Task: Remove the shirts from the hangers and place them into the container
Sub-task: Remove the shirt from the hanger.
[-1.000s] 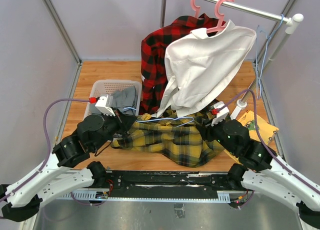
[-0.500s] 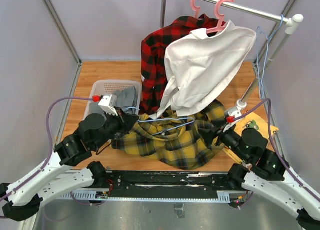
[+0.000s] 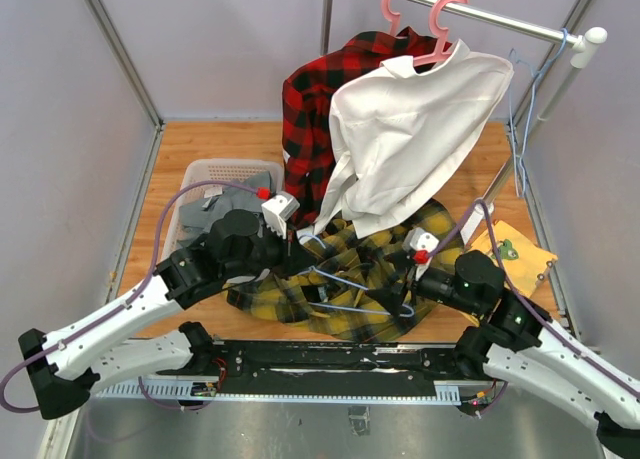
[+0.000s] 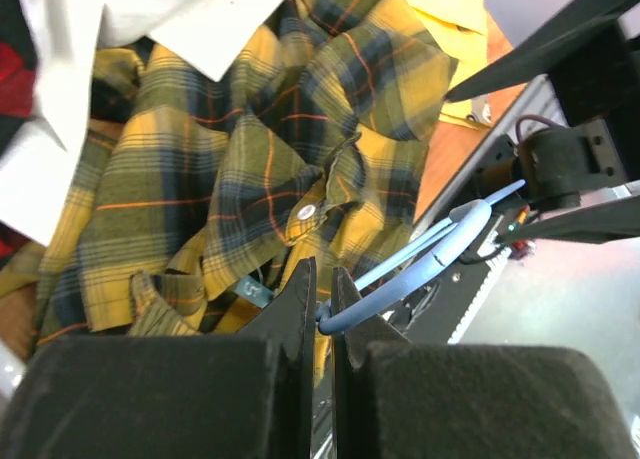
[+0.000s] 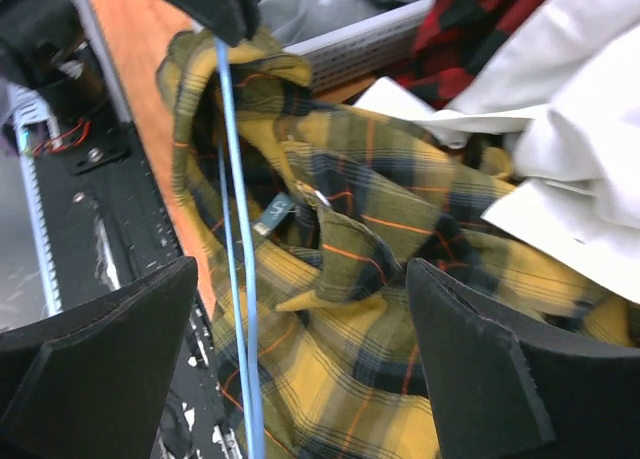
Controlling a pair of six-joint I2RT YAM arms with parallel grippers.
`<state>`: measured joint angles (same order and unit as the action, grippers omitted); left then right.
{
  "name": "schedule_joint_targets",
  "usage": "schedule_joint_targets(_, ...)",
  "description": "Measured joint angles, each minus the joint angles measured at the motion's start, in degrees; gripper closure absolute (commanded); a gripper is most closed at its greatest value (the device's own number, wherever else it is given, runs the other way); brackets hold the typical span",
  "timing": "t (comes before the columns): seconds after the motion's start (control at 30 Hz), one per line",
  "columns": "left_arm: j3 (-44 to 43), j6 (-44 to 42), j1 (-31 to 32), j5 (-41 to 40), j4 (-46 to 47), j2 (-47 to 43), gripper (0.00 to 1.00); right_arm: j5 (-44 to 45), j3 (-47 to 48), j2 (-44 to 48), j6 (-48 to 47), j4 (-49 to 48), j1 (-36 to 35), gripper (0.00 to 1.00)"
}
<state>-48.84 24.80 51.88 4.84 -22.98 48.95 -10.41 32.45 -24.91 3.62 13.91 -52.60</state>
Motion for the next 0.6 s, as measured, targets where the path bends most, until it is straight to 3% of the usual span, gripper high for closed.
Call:
schedule_joint_targets(0.17,0.00,-0.31,0.00,3.67,2.23,1.70,1.00,-9.79,0.00,-9.25,-0.55,-2.67,0.00,0.15)
schedule_joint_targets(0.3,0.00,-0.31,0.00,5.90,3.87,1.79,0.99,-13.20,0.17,-15.89,-0.68,-3.41,0.00,0.24)
schedule_joint_targets(0.5,0.44,0.15,0.00,5.64,4.68,1.66,1.00,-17.20,1.03,-20.83,0.04,-6.43,0.00,0.67)
schedule_joint_targets(0.6,0.87,0.81,0.00,3.82,4.66,1.18,0.92,-17.49,1.73,-21.44,1.07,-7.34,0.00,0.92)
